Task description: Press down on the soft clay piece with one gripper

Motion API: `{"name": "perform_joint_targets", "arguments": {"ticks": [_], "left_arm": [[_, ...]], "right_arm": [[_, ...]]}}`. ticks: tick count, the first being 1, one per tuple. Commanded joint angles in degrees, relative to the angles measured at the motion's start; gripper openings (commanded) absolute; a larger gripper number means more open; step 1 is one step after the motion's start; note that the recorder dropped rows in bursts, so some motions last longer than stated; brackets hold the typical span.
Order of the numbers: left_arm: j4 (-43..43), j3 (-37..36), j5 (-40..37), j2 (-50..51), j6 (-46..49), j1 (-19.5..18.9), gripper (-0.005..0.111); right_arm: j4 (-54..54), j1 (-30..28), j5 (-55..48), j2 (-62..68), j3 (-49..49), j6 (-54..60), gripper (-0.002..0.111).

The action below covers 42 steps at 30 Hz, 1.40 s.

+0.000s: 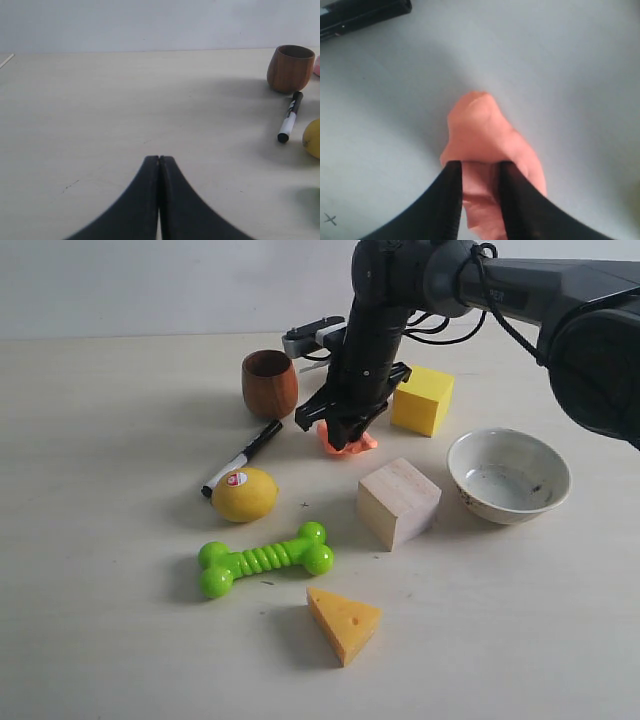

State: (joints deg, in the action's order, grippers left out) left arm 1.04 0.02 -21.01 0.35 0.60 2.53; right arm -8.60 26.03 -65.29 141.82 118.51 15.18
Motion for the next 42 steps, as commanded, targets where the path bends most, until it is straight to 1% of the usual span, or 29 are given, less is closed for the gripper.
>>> {"name": "perform_joint_targets", "arguments": {"ticks": [1, 8, 10, 13, 16, 19, 20, 34, 39, 42], "left_arm": [[-0.1, 0.0, 0.4, -0.4, -0.1, 0.2, 0.000], [-0.1, 0.0, 0.4, -0.4, -0.1, 0.2, 0.000], [-0.1, 0.0, 0.4, -0.4, -0.1, 0.2, 0.000], [-0.1, 0.0, 0.4, -0.4, -0.1, 0.2, 0.000], [-0.1, 0.0, 0.4, -0.4, -0.1, 0.2, 0.000], [-0.1, 0.0, 0.4, -0.4, -0.1, 0.2, 0.000], [-0.1, 0.0, 0.4, -0.4, -0.1, 0.2, 0.000], [-0.1, 0.0, 0.4, -0.4, -0.1, 0.2, 0.000], [-0.1, 0.0, 0.4, -0.4, -0.1, 0.2, 0.000], [-0.1, 0.0, 0.4, -0.4, -0.1, 0.2, 0.000]], "right_arm": [[0.2, 0.0, -0.2, -0.4, 0.5, -0.3, 0.038], [-2.4, 0.0, -0.2, -0.4, 0.5, 0.0, 0.039], [-2.4, 0.0, -0.2, -0.4, 0.5, 0.0, 0.036], [-2.8, 0.0, -0.3, -0.4, 0.5, 0.0, 0.027], [-3.5, 0.0, -0.5, -0.4, 0.5, 0.2, 0.016], [-3.0, 0.4, -0.9, -0.4, 0.5, 0.2, 0.002], [-3.0, 0.6, -0.9, -0.4, 0.5, 0.3, 0.000], [-1.0, 1.2, -0.7, -1.2, 0.5, 1.2, 0.000], [3.2, 1.1, 0.3, -4.9, 0.5, -3.0, 0.000], [2.4, 0.8, 2.4, -8.1, 0.5, -2.6, 0.000]]}}
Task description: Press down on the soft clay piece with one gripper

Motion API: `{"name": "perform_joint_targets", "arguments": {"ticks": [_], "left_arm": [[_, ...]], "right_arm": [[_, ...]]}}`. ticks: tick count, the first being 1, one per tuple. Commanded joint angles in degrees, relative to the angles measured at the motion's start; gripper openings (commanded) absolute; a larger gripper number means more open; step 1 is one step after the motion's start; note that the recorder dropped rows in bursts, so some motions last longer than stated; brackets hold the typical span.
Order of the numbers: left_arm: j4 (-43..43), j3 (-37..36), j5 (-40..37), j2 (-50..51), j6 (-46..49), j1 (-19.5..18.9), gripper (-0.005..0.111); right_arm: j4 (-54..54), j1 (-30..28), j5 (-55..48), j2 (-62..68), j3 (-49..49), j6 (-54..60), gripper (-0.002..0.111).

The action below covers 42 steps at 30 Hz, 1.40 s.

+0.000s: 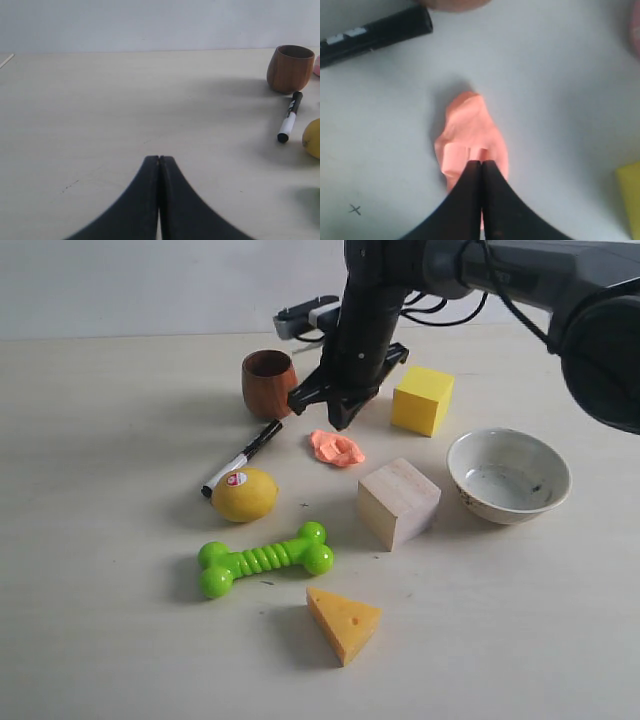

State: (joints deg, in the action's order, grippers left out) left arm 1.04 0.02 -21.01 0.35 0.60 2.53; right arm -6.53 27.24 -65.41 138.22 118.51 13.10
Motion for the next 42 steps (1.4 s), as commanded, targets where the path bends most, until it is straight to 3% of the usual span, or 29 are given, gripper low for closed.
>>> {"name": "perform_joint_targets", "arguments": {"ticks": [1, 7, 10, 21, 25, 33, 42], "left_arm": [[-0.1, 0.0, 0.4, -0.4, -0.1, 0.2, 0.000], [-0.1, 0.0, 0.4, -0.4, -0.1, 0.2, 0.000], [-0.1, 0.0, 0.4, -0.4, -0.1, 0.2, 0.000], [-0.1, 0.0, 0.4, -0.4, -0.1, 0.2, 0.000], [-0.1, 0.0, 0.4, -0.4, -0.1, 0.2, 0.000], [-0.1, 0.0, 0.4, -0.4, -0.1, 0.2, 0.000], [-0.1, 0.0, 0.4, -0.4, -0.1, 0.2, 0.000]], "right_arm": [[-0.1, -0.4, 3.0, -5.6, 0.5, -0.2, 0.000], [-1.9, -0.5, 1.8, -9.8, -0.2, 0.6, 0.000], [-6.8, -1.0, 6.5, -12.9, -4.5, 1.8, 0.000], [-18.5, -1.4, 36.9, -39.4, -42.7, 6.2, 0.000], [-25.1, -1.2, 43.4, -51.0, -54.8, 8.6, 0.000], [-24.8, -1.2, 44.0, -70.9, -66.2, 8.4, 0.000], [-24.4, -1.2, 35.7, -82.7, -67.8, 6.4, 0.000]]}}
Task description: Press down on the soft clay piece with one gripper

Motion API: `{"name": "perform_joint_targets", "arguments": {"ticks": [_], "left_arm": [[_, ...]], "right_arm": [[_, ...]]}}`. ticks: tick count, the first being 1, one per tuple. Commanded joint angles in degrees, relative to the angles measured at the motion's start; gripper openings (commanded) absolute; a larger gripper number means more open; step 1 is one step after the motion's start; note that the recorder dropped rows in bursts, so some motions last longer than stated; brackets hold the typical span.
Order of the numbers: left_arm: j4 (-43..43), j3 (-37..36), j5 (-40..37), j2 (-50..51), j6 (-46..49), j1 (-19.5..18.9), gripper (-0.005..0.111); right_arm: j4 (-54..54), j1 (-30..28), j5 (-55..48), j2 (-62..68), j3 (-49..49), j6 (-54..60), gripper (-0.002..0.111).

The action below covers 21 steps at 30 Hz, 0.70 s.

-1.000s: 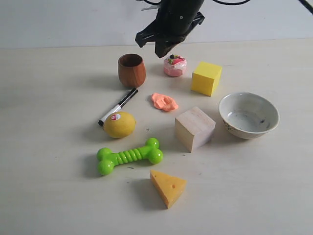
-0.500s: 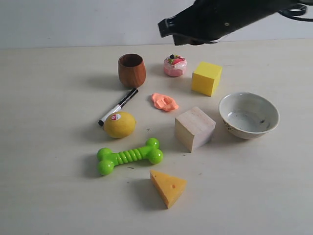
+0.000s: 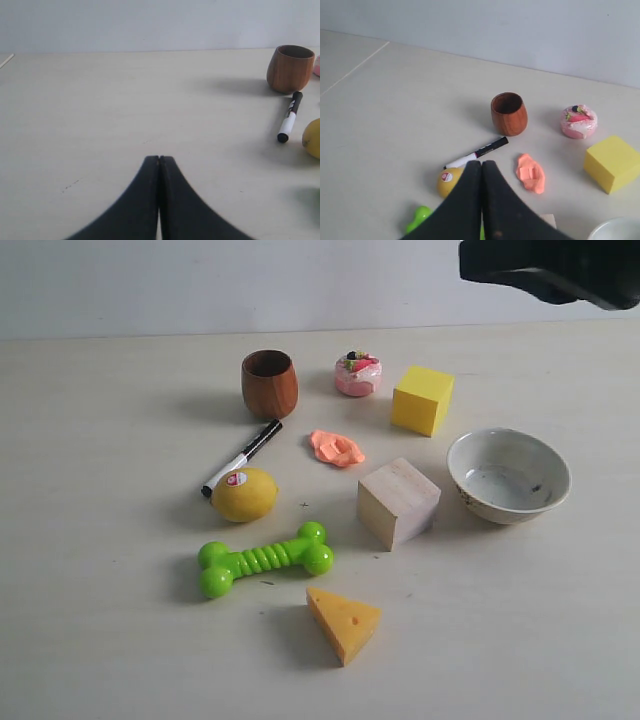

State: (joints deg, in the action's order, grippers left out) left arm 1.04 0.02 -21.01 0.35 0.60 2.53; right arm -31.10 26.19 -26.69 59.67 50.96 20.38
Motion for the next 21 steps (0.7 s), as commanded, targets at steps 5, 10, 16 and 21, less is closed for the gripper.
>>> {"name": "perform_joint_targets", "arguments": {"ticks": [5, 10, 16, 21], "left_arm": [[-0.1, 0.0, 0.4, -0.4, -0.1, 0.2, 0.000], [-0.1, 0.0, 0.4, -0.4, -0.1, 0.2, 0.000], [-0.1, 0.0, 0.4, -0.4, -0.1, 0.2, 0.000], [-0.1, 0.0, 0.4, -0.4, -0.1, 0.2, 0.000]], "right_arm": [[5.4, -0.2, -1.9, -8.9, -0.3, -1.1, 0.000], [21.2, -0.2, -0.6, -13.4, -0.3, -14.8, 0.000], [47.3, -7.9, -3.6, -18.5, -2.7, -39.0, 0.000], [45.7, -25.0, 3.5, -28.3, -15.3, -38.0, 0.000]]}}
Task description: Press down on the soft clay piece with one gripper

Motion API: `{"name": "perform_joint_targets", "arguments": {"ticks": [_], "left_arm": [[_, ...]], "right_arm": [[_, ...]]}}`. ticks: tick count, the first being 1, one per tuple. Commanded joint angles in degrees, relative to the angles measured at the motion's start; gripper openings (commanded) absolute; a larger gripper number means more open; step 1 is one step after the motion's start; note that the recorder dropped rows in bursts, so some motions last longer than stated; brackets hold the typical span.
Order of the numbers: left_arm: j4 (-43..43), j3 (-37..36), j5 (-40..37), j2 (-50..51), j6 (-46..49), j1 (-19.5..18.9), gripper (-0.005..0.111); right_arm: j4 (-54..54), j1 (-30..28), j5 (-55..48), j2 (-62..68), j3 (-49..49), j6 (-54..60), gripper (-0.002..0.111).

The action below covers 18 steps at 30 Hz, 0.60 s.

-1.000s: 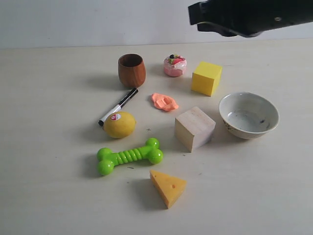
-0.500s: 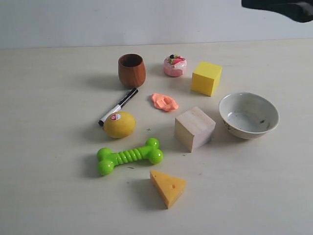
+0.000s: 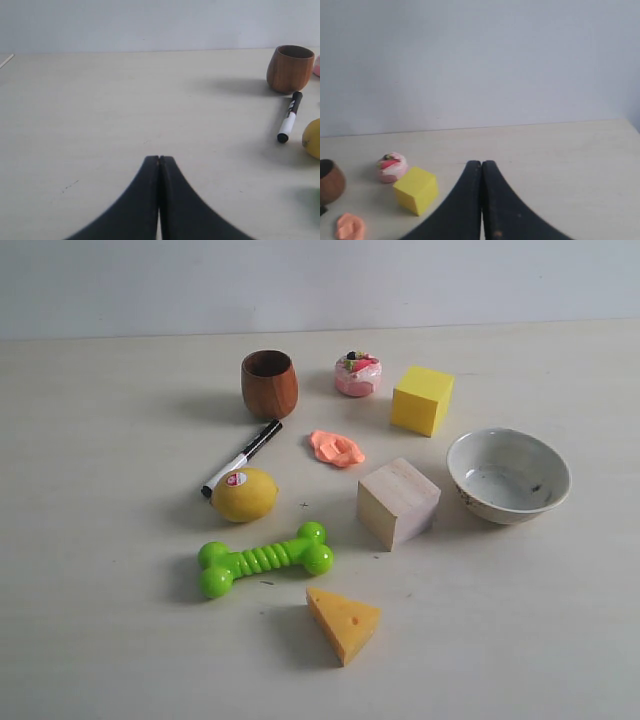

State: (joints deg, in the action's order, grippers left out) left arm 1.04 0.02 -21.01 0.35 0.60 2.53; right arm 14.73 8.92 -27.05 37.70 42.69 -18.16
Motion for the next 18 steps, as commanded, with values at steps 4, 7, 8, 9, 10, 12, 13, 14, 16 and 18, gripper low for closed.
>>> {"name": "perform_joint_targets", "arguments": {"ticks": [4, 7, 8, 9, 10, 12, 13, 14, 16, 18], "left_arm": [[-0.1, 0.0, 0.4, -0.4, -0.1, 0.2, 0.000], [-0.1, 0.0, 0.4, -0.4, -0.1, 0.2, 0.000], [-0.1, 0.0, 0.4, -0.4, -0.1, 0.2, 0.000], [-0.1, 0.0, 0.4, -0.4, -0.1, 0.2, 0.000], [-0.1, 0.0, 0.4, -0.4, -0.1, 0.2, 0.000], [-0.1, 0.0, 0.4, -0.4, -0.1, 0.2, 0.000], [-0.1, 0.0, 0.4, -0.4, -0.1, 0.2, 0.000], [-0.1, 0.0, 0.4, -0.4, -0.1, 0.2, 0.000], [-0.1, 0.0, 0.4, -0.4, -0.1, 0.2, 0.000], [-0.1, 0.0, 0.4, -0.4, -0.1, 0.2, 0.000]], "right_arm": [[0.3, -14.0, 5.0, -17.7, -17.0, 1.6, 0.000], [0.3, -18.5, 7.4, -23.8, -23.5, 1.2, 0.000], [0.2, -18.6, 9.3, -25.2, -25.9, 1.2, 0.000], [-0.3, -18.6, 10.6, -25.6, -26.9, 1.1, 0.000], [-1.9, -18.6, 12.3, -25.7, -28.2, 1.1, 0.000], [-3.0, -18.6, 14.0, -25.7, -29.6, 1.1, 0.000], [-3.9, -18.5, 13.9, -25.7, -29.8, 1.1, 0.000], [-4.4, -18.5, 13.9, -25.7, -30.1, 1.1, 0.000], [-4.8, -17.5, 14.3, -26.2, -30.9, 1.2, 0.000], [-4.8, -15.2, 15.7, -27.6, -32.2, 1.6, 0.000]]}}
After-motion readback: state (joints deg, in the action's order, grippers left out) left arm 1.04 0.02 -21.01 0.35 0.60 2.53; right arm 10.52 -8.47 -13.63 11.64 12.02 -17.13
